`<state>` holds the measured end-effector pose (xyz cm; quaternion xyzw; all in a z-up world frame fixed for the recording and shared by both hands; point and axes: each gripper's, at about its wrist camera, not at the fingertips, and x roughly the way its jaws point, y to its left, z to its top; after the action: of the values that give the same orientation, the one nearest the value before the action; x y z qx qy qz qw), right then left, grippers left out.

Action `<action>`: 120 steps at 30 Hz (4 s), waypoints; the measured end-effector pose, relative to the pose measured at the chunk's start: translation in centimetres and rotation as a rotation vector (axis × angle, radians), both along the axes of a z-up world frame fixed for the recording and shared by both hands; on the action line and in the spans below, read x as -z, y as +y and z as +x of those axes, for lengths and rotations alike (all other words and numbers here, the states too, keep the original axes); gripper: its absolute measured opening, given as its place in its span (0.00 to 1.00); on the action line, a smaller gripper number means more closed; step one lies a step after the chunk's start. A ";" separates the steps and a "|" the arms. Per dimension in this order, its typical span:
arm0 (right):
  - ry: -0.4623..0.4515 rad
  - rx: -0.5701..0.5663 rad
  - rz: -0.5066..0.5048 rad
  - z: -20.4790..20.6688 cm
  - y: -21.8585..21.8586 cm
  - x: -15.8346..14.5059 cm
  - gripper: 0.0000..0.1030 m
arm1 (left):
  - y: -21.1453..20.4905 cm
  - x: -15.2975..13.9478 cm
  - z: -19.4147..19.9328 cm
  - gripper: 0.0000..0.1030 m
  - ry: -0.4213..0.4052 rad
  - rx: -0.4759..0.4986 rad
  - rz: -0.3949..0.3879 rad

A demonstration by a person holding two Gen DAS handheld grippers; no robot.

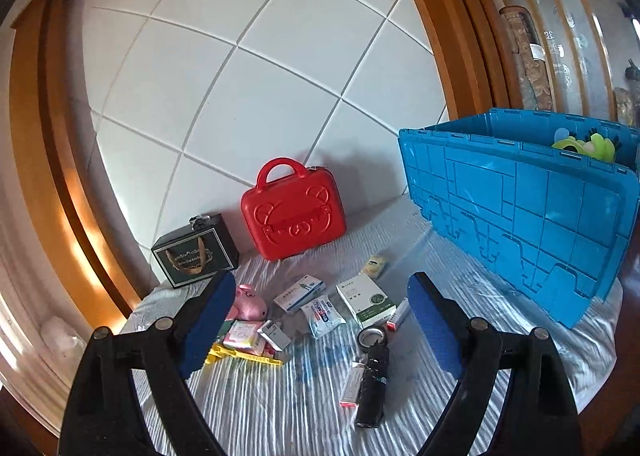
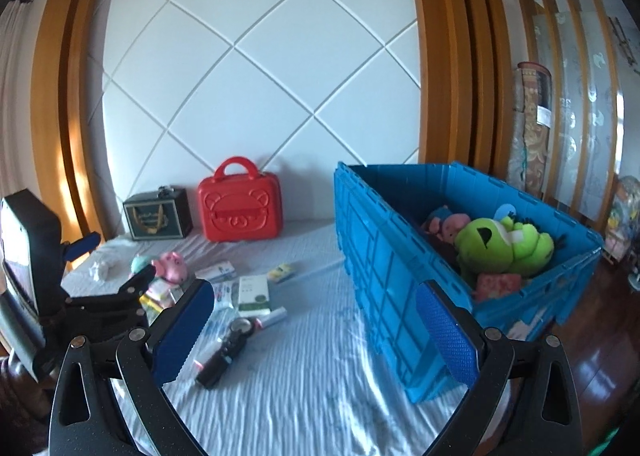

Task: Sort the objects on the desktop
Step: 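Return both tools from the crate to the bed, then grasp the white medicine bottle with the left tool, then grasp the black plastic-wrapped umbrella with the right tool while the left tool holds the bottle, then carry the bottle and umbrella over the blue crate and open both tools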

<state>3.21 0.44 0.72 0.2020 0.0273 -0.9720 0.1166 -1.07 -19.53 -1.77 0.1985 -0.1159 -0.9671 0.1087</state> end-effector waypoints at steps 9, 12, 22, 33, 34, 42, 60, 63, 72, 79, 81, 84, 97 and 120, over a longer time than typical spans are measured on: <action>-0.065 -0.022 0.015 0.9 2.4 2.4 0.99 | 2.2 3.7 0.4 0.86 -0.048 -0.023 0.030; -0.081 -0.043 0.027 1.1 2.3 3.4 0.99 | 1.6 5.5 0.9 0.86 -0.084 -0.040 0.048; -0.137 -0.155 0.019 -1.9 -3.5 5.9 0.99 | -6.4 10.1 2.7 0.86 -0.152 -0.188 0.095; -0.289 -0.349 0.063 -6.4 -14.5 14.4 0.99 | -15.0 19.2 7.6 0.86 -0.322 -0.372 0.229; -0.304 -0.359 0.071 -6.5 -15.0 15.1 0.99 | -15.4 20.2 7.8 0.86 -0.336 -0.384 0.265; -0.413 -0.392 0.132 -7.9 -16.3 19.9 0.99 | -19.3 25.4 7.3 0.86 -0.395 -0.503 0.481; -0.556 -0.295 0.140 -14.9 -20.1 27.6 0.83 | -21.6 26.8 4.1 0.27 -0.461 -0.356 0.461; -0.607 -0.249 0.155 -16.4 -21.1 29.3 0.64 | -21.1 26.7 4.0 0.27 -0.467 -0.316 0.422; -0.643 -0.227 0.172 -17.5 -25.0 30.7 0.46 | -21.6 26.8 3.9 0.27 -0.480 -0.230 0.430; -0.664 -0.268 0.148 -16.7 -24.0 30.4 0.34 | -21.5 26.5 4.3 0.26 -0.481 -0.197 0.448; -0.661 -0.267 0.137 -16.1 -23.3 30.1 0.33 | -21.2 25.9 4.4 0.26 -0.468 -0.183 0.439; -0.664 -0.266 0.125 -15.6 -22.4 29.9 0.33 | -20.8 25.0 4.2 0.26 -0.460 -0.166 0.420; -0.532 -0.251 0.099 -14.8 -19.1 23.8 0.01 | -17.0 19.9 1.0 0.26 -0.383 -0.046 0.334; -0.649 -0.290 0.278 -15.1 -19.2 29.9 0.33 | -15.7 19.5 -1.0 0.26 -0.416 0.041 0.272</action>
<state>-11.88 -18.75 -29.19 0.5072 0.1489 -0.8179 0.2272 -2.06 -35.19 -21.23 0.4038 -0.0085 -0.9142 0.0349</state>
